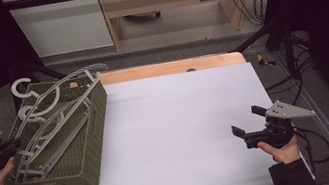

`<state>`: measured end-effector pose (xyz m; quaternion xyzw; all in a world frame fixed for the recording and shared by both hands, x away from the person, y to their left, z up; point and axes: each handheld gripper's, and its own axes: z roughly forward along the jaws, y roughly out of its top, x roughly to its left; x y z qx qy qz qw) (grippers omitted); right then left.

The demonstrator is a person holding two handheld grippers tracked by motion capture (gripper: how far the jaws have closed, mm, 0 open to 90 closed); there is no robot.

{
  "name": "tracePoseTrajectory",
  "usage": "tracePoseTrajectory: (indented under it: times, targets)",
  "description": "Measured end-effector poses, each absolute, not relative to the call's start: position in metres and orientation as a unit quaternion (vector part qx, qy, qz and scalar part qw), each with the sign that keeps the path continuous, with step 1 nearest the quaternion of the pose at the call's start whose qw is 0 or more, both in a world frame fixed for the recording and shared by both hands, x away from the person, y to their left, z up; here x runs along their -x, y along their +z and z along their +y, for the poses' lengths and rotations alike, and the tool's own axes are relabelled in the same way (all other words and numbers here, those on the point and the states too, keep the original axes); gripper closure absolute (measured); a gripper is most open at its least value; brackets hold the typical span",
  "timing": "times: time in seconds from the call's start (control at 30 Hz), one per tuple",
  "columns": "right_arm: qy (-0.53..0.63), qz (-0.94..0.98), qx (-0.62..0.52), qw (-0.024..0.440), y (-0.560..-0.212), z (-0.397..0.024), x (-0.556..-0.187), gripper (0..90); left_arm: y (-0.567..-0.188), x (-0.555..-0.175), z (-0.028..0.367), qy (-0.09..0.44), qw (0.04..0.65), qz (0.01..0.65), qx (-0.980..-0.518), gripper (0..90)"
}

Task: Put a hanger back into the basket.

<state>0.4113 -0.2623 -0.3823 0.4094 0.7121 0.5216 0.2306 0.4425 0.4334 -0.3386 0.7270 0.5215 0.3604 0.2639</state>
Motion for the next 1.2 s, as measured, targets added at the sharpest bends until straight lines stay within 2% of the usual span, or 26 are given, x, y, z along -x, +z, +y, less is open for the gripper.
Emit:
tracePoseTrajectory:
  times: [0.33,0.63,1.2]
  targets:
    - [0.519,0.713,-0.410,0.231,-0.383,-0.262,-0.412,1.1,-0.350,-0.440,0.450,0.369,0.222,0.522,-0.737,82.5]
    - [0.516,0.718,-0.406,0.232,-0.385,-0.262,-0.413,1.1,-0.354,-0.437,0.463,0.371,0.224,0.535,-0.726,82.5]
    - [0.517,0.715,-0.408,0.233,-0.383,-0.263,-0.412,1.1,-0.383,-0.439,0.438,0.375,0.183,0.542,-0.729,82.1]
